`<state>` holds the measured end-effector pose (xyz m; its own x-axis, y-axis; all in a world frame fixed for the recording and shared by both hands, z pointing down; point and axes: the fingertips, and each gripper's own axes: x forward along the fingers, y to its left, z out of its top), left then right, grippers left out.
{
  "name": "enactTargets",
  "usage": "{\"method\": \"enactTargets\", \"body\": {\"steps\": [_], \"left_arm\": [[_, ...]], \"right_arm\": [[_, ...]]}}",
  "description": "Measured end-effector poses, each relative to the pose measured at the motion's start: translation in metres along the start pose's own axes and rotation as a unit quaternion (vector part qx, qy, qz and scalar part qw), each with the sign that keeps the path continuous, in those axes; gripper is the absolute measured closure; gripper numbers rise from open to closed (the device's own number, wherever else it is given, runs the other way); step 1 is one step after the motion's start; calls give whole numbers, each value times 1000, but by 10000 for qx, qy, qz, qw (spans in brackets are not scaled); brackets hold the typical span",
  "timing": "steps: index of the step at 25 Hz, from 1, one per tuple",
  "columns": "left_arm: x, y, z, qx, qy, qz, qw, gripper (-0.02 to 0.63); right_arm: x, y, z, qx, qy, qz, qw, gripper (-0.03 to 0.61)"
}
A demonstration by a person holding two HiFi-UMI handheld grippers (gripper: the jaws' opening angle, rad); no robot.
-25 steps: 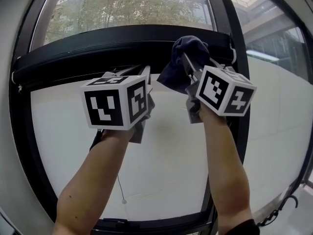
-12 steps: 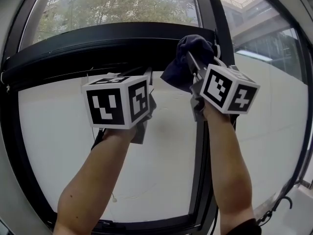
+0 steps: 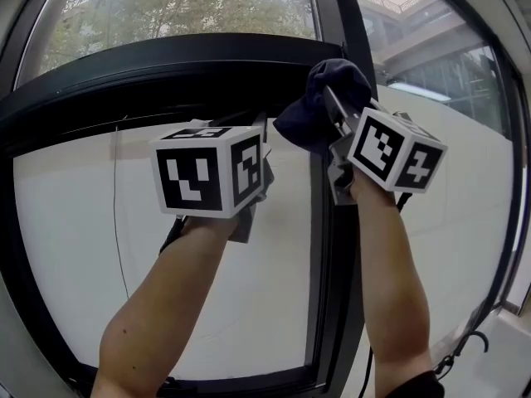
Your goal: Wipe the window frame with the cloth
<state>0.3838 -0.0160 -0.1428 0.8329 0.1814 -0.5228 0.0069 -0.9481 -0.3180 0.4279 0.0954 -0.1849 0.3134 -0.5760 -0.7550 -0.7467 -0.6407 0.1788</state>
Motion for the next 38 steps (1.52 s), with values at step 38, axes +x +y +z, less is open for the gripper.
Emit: {"method": "enactTargets", "body": {"steps": [38], "left_arm": [[14,-24,-44,-981,261,-958,9902,620]], "right_arm": [[-26,-24,-14,-700,862,-867,9900,477]]}}
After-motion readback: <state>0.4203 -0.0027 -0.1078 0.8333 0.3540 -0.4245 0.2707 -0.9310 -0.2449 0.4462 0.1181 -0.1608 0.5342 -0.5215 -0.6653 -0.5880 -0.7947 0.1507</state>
